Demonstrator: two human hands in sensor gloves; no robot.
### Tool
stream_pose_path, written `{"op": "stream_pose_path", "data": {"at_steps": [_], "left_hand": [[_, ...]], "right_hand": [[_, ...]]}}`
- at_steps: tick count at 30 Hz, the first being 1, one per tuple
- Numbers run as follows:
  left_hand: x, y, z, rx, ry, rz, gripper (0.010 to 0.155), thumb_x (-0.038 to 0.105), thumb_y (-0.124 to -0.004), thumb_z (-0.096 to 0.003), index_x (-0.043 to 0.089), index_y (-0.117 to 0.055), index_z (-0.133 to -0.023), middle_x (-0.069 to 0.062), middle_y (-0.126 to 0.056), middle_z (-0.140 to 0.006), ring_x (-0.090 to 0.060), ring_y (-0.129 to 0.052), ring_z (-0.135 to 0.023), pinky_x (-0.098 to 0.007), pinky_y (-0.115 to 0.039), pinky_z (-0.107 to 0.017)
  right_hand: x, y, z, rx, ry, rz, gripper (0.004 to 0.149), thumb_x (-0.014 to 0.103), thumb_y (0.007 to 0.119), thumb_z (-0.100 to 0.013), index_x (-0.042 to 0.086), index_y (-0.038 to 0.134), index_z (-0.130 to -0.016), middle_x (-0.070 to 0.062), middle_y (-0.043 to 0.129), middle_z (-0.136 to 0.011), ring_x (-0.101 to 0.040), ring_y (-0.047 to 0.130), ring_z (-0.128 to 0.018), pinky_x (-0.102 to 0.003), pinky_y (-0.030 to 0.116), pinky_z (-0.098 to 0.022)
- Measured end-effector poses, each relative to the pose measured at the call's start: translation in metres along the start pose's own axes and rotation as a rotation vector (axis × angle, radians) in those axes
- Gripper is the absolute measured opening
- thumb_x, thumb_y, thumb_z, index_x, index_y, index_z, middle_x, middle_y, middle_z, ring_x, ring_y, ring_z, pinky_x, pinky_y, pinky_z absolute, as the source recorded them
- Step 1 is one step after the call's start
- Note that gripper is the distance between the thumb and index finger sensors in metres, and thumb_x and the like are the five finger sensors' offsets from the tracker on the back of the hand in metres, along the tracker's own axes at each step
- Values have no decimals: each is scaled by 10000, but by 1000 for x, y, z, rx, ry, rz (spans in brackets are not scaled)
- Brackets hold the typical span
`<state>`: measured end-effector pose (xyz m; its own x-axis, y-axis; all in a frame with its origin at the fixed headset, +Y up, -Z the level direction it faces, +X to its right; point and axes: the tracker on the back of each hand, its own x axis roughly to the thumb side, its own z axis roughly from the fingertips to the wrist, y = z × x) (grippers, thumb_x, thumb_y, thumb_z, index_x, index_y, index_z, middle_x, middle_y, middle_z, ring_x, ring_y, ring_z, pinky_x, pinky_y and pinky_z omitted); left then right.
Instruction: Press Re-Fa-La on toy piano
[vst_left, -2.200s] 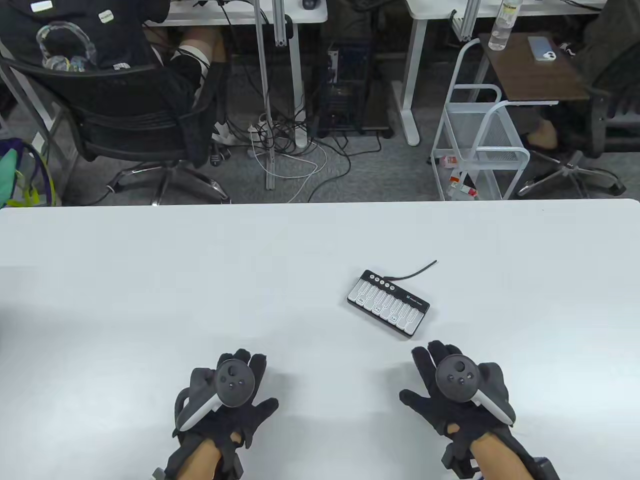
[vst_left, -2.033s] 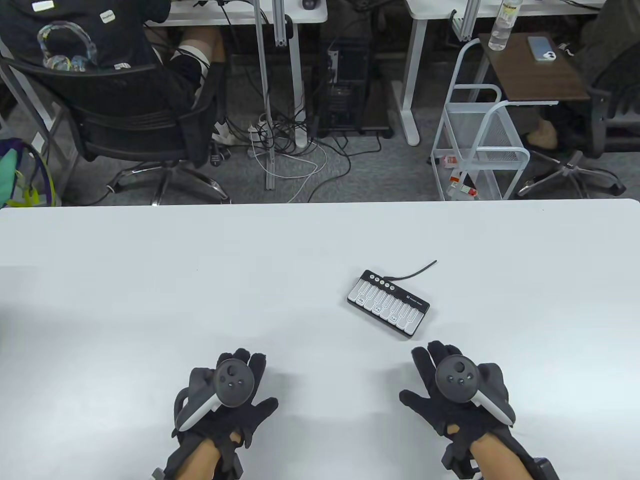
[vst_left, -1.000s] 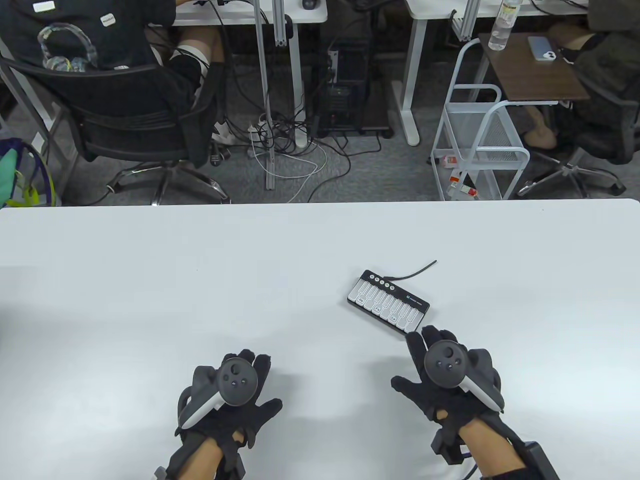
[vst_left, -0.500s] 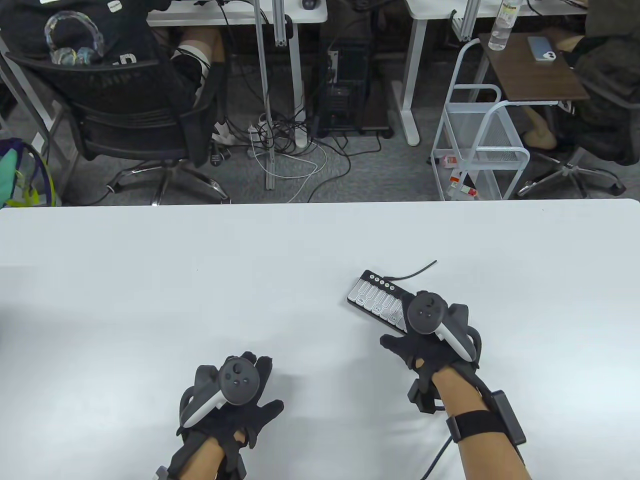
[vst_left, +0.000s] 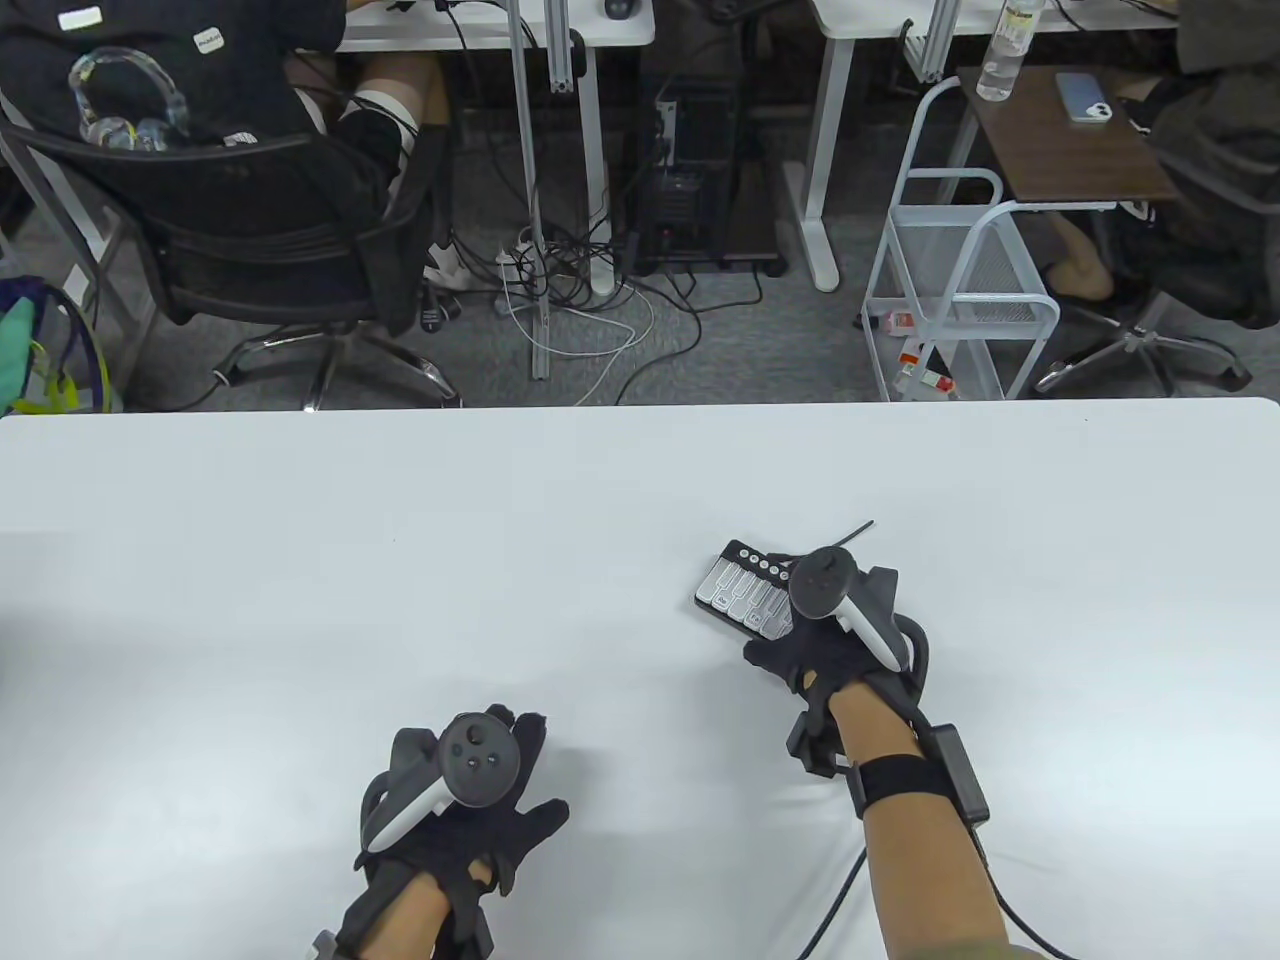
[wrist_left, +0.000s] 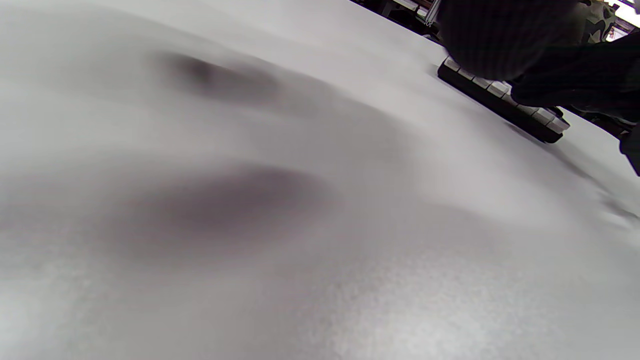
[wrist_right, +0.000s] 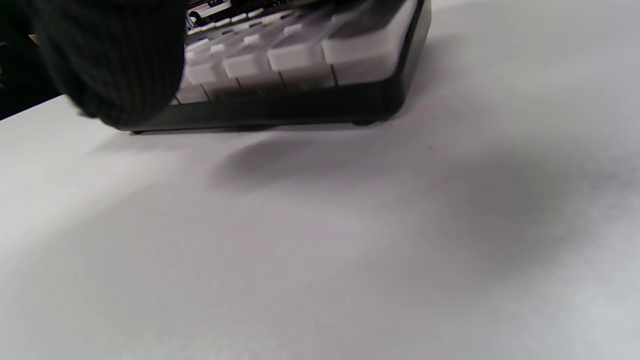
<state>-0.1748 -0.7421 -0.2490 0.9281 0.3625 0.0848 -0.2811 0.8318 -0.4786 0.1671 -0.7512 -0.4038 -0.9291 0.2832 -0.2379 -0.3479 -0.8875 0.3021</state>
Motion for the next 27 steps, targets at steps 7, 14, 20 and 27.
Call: {"op": "stream_pose_path", "data": {"at_steps": [7, 14, 20, 27], "left_hand": [[0, 0, -1, -2, 1, 3, 867, 639, -665, -465, 280, -206, -1106, -95, -164, -1188, -445, -225, -1095, -672, -318, -745], [0, 0, -1, -9, 0, 8, 867, 639, -665, -466, 279, -206, -1106, -95, -198, -1185, -447, -234, -1096, -673, -319, -744], [0, 0, -1, -7, 2, 9, 866, 639, -665, -466, 278, -208, -1106, -93, -199, -1186, -446, -239, -1096, -674, -317, -744], [0, 1, -1, -7, 4, 17, 865, 640, -664, -466, 277, -209, -1107, -95, -199, -1186, -447, -243, -1096, -674, -318, -743]], "right_hand": [[2, 7, -8, 3, 9, 38, 986, 500, 900, -341, 267, 217, -1013, -75, 146, -1119, -438, 149, -1082, -636, 142, -743], [3, 4, -10, 15, 20, 47, 957, 442, 909, -362, 262, 229, -1011, -65, 204, -1122, -440, 289, -1071, -666, 324, -760], [6, 2, -6, -23, 0, 55, 946, 427, 920, -351, 225, 275, -1012, -110, 259, -1108, -468, 374, -1034, -686, 396, -746], [25, -13, 14, -42, -110, 65, 929, 432, 887, -358, 205, 271, -1015, -133, 247, -1105, -485, 369, -1029, -696, 408, -736]]}}
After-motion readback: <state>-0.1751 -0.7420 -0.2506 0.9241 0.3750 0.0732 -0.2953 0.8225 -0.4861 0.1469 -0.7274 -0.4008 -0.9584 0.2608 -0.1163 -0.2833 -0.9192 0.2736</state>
